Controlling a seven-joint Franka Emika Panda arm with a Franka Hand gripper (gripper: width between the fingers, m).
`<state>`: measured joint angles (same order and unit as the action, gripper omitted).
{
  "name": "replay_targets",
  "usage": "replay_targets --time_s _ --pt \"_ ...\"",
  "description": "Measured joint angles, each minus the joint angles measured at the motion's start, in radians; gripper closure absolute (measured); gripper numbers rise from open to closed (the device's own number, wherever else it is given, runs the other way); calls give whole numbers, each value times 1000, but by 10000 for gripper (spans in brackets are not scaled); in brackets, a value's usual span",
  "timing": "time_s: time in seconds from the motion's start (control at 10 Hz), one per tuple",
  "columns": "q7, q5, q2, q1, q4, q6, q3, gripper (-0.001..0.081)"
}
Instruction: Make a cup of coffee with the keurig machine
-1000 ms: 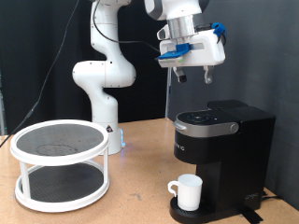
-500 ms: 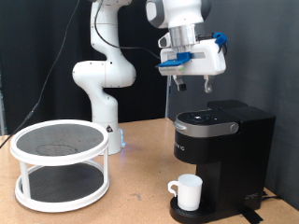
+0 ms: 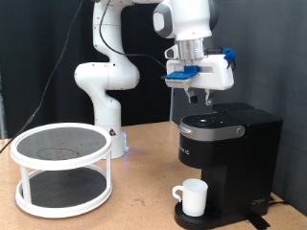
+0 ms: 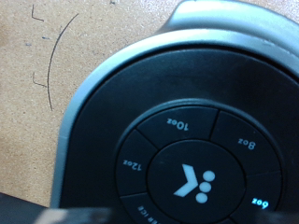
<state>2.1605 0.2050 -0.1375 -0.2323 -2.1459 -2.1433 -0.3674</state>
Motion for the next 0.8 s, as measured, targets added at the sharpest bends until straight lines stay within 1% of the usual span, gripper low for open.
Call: replay_targets --time_s 0.1,0.2,0.3,0.4,0.5,0.8 --pt "0 -1 4 0 -7 -8 -3 599" --pt "0 -2 6 0 -14 -18 -5 599" --pt "0 -2 9 0 -20 -26 -7 758" --pt "0 -2 11 0 -26 -30 -8 791" --pt "0 -2 12 0 -30 -32 -9 802" --pt "-1 -2 32 0 -36 -33 -11 805"
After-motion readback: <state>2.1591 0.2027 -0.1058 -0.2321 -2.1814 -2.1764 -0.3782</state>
